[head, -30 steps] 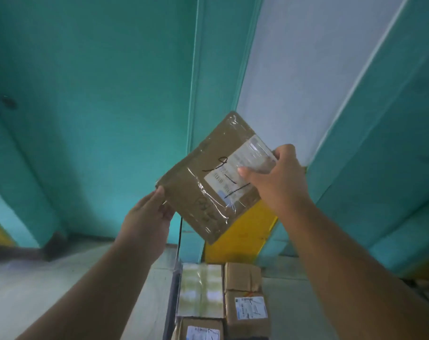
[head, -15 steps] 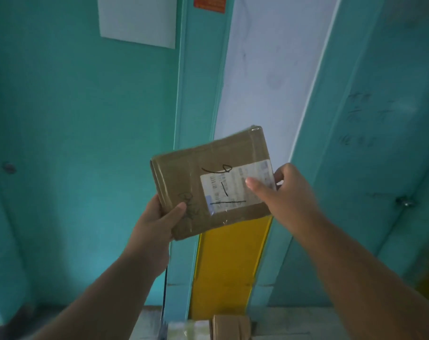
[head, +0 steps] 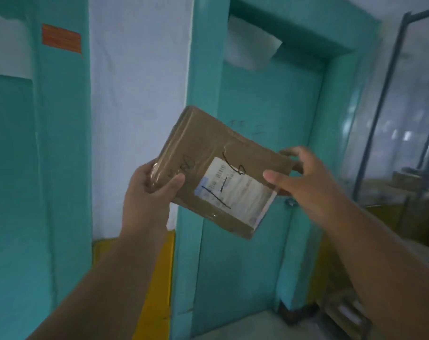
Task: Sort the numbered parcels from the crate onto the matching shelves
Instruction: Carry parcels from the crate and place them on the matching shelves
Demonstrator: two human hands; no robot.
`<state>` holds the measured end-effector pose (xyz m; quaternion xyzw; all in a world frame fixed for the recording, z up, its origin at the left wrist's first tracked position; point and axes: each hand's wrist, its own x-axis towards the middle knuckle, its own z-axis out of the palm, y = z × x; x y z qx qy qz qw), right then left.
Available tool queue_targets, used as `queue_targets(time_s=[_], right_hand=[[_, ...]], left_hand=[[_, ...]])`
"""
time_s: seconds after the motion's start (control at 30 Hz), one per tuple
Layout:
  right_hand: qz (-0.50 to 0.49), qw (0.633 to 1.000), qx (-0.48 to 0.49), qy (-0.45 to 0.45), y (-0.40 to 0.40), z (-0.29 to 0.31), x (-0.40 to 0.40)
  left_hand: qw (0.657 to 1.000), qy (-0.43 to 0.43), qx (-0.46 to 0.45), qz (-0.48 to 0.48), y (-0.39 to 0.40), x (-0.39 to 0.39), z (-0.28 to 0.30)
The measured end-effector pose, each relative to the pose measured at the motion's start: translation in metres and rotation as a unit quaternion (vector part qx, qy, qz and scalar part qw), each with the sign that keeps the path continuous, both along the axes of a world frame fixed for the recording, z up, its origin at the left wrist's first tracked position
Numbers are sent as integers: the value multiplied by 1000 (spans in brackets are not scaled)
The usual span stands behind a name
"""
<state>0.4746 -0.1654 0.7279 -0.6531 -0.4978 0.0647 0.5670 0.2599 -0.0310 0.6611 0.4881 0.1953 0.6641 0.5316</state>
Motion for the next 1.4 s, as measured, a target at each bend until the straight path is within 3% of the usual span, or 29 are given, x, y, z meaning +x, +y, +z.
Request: queue_targets(time_s=[0.07,0.2,0.37,0.47,0.73,1.07,1.4], right_hand=[[-48,999,-21,-5,-23,-8,33],[-117,991,-56,16,-65,-37,97],[-186,980,-60,36,-113,-51,183],[-223,972,-54,49,-128,-59,231],[-344,937,5,65,-184,-62,359],[-471,875,27,109,-321,-103,544],[-477,872,-4,108,-416,-87,786]], left_hand=[[998,-50,-6,-31,-15,48,11],[988,-62,13,-138,-39,144,23],[961,54,78,-262,-53,257,23],[949,107,105,-277,-54,321,30],[911,94,148,-374,-88,520,43],[846,114,186,-487,-225,776,13],[853,123,168,-479,-320,1007,25]])
